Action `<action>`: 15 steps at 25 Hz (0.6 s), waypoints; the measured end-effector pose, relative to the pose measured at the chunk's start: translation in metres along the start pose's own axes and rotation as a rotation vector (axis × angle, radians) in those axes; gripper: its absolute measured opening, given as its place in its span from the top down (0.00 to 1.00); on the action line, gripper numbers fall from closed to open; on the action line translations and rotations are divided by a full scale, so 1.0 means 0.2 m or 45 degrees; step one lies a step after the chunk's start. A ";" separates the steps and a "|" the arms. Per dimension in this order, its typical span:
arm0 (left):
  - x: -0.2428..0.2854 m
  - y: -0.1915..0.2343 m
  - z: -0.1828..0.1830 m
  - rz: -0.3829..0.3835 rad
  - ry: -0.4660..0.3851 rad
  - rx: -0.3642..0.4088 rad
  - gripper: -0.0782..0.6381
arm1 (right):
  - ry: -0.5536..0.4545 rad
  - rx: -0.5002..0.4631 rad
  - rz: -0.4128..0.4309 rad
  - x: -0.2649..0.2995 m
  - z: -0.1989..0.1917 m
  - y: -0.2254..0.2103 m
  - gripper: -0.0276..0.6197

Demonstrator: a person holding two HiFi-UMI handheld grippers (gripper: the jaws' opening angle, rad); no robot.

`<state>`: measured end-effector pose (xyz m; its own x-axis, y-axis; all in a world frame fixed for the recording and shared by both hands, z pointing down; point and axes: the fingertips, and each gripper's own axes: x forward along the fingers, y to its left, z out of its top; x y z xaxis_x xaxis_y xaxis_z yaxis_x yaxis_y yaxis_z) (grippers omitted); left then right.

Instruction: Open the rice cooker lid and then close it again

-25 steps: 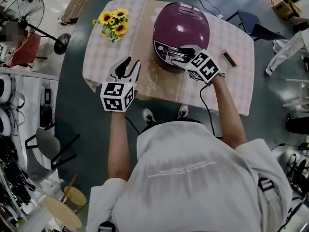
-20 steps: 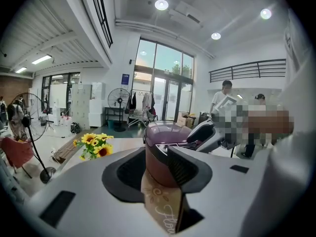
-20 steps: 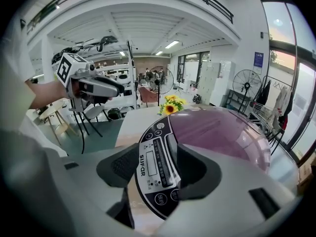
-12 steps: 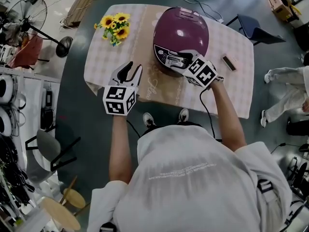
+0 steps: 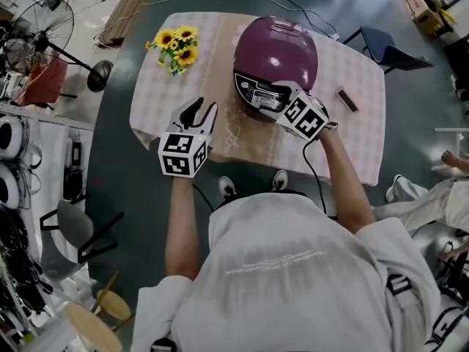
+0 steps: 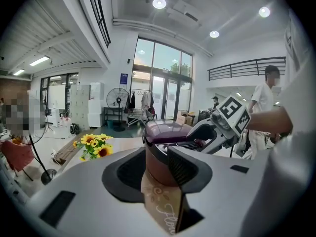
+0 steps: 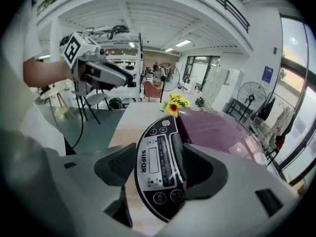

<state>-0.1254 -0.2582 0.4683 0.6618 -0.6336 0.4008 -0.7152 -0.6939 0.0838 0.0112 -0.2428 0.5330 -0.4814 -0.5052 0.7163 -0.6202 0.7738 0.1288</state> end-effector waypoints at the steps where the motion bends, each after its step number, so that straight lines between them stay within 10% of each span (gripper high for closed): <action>1: 0.00 0.00 0.00 -0.001 0.003 0.004 0.68 | 0.009 -0.027 -0.005 0.00 0.00 0.01 0.50; 15: 0.03 0.00 0.02 -0.013 0.041 0.053 0.68 | -0.094 0.100 -0.012 0.00 0.00 -0.08 0.53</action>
<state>-0.1200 -0.2636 0.4669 0.6608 -0.6158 0.4291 -0.6980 -0.7143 0.0500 0.0216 -0.2545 0.5314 -0.5178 -0.5417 0.6622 -0.6703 0.7378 0.0794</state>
